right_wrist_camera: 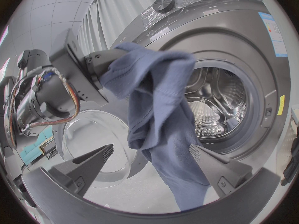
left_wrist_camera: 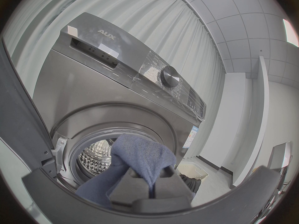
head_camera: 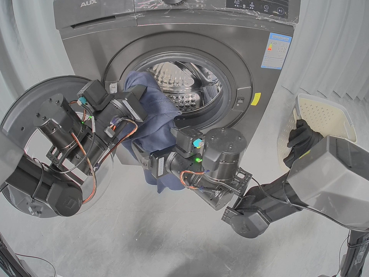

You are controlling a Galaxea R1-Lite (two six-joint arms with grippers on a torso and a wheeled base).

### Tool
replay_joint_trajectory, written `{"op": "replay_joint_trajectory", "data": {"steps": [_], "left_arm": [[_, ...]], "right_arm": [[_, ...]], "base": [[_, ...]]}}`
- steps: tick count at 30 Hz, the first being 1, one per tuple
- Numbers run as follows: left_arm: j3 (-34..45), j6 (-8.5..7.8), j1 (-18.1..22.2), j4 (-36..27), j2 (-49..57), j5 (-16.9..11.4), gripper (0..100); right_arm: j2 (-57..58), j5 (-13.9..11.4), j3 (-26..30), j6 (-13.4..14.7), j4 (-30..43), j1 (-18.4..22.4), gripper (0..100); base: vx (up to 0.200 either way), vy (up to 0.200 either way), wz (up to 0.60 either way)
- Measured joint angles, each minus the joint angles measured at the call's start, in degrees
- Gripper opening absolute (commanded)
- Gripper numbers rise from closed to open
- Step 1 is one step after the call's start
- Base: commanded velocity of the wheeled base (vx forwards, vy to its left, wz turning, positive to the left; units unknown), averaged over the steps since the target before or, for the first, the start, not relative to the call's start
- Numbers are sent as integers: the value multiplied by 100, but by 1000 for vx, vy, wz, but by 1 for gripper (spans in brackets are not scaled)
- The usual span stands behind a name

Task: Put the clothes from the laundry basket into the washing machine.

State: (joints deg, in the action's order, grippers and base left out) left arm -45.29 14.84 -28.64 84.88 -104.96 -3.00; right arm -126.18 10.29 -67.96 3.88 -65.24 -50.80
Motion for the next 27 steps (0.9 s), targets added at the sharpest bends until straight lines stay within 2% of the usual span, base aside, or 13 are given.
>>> {"op": "replay_joint_trajectory", "data": {"steps": [6,14,21,24,27], "left_arm": [[1,2,4,0,9,2,0],[1,2,6,-1,22,0,0],[1,2,4,0,22,0,0],[1,0,4,0,22,0,0],[0,2,13,-1,22,0,0]], "right_arm": [[-317,-37,-397,-9,-6,107,100],[-474,-28,-538,-49,-11,411,100],[-510,29,-795,-46,-4,502,100],[-510,13,-783,-46,-12,521,100],[-488,-9,-533,-49,-15,521,100]], "base": [[0,0,0],[0,0,0],[0,0,0],[0,0,0],[0,0,0]]}}
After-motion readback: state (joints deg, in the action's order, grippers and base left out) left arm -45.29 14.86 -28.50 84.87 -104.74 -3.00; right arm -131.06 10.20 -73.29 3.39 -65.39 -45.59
